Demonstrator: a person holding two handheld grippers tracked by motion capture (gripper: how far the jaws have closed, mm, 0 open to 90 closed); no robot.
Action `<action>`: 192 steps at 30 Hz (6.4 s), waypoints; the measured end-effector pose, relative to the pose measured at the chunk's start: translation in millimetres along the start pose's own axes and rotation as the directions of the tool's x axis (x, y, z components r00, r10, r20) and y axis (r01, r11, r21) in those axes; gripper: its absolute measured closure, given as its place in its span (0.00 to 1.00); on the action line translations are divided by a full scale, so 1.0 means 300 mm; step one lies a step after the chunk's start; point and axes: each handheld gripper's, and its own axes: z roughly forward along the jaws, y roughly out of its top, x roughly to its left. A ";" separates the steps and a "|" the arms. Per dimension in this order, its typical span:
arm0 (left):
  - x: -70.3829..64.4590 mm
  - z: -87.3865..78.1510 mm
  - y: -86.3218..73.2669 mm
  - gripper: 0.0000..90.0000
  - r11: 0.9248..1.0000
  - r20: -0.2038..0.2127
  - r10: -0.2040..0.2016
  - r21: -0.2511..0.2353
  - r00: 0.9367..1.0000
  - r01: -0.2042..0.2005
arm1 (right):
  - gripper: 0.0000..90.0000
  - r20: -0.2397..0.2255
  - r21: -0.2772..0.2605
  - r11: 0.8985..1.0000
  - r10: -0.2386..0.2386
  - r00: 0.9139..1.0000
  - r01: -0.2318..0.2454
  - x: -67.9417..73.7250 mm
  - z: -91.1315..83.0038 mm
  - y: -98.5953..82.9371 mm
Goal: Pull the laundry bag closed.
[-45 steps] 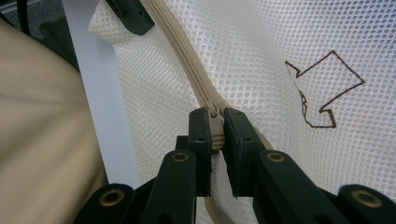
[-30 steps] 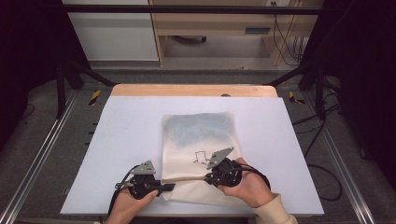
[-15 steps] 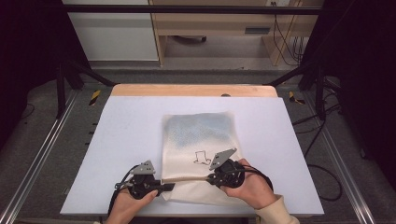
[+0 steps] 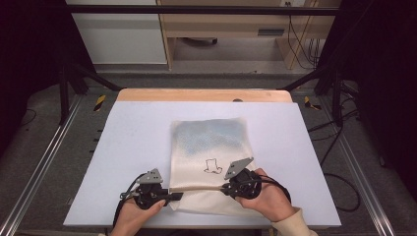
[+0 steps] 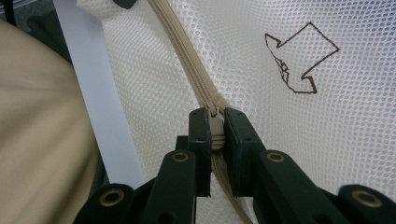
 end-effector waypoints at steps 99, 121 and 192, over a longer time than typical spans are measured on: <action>0.021 -0.026 -0.001 0.93 1.000 -0.034 -0.012 -0.008 0.999 0.012 | 0.91 0.074 -0.036 0.989 0.143 0.987 -0.141 -0.062 -0.123 -0.190; 0.023 -0.033 -0.001 0.93 1.000 -0.048 -0.011 -0.008 0.999 0.010 | 0.91 0.089 -0.043 0.987 0.158 0.983 -0.155 -0.062 -0.133 -0.211; 0.024 -0.055 0.007 0.93 1.000 -0.058 0.005 -0.022 0.998 -0.006 | 0.91 0.074 -0.005 0.976 0.217 0.973 -0.217 -0.095 -0.116 -0.302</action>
